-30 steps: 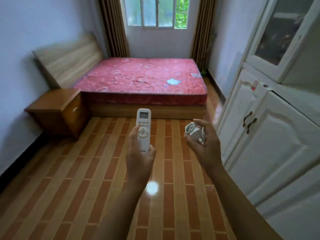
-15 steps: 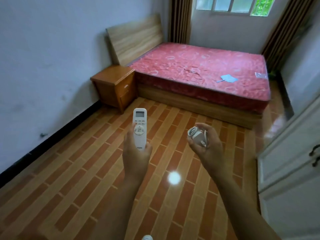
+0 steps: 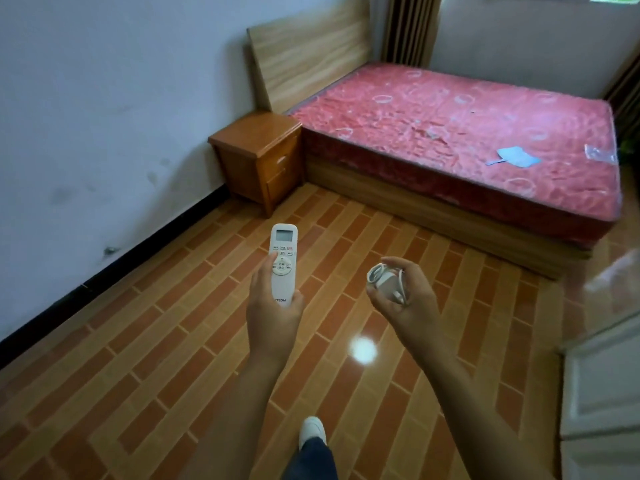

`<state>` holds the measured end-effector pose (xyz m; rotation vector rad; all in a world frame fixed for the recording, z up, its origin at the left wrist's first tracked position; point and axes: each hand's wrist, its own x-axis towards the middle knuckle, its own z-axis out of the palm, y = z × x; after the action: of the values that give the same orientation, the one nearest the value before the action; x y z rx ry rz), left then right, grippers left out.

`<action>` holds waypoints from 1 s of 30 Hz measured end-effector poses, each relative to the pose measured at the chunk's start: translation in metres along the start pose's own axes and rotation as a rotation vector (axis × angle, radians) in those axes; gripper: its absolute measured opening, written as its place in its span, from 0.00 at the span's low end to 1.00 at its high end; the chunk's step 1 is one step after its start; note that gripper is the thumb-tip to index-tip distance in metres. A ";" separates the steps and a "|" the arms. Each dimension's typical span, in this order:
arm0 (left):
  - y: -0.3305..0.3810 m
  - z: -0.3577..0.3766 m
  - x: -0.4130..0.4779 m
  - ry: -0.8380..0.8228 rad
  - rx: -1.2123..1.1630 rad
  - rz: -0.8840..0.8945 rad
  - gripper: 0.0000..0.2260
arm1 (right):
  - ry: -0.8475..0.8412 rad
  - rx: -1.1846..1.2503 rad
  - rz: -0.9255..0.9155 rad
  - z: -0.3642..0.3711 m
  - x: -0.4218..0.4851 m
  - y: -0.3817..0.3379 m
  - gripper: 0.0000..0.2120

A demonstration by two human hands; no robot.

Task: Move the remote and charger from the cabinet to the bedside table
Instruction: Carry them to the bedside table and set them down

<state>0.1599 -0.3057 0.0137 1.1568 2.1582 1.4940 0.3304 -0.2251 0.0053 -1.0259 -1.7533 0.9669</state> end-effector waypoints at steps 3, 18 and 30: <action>-0.003 0.014 0.051 -0.008 -0.005 -0.005 0.27 | -0.009 -0.008 -0.016 0.017 0.052 0.006 0.19; -0.021 0.096 0.252 -0.040 0.044 -0.051 0.28 | -0.020 -0.085 -0.019 0.057 0.265 0.063 0.20; 0.017 0.211 0.437 0.118 0.058 -0.141 0.32 | -0.132 -0.037 -0.079 0.050 0.498 0.122 0.20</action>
<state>0.0160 0.1580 0.0290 0.9333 2.3226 1.4818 0.1702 0.2641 0.0224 -0.9264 -1.9119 0.9742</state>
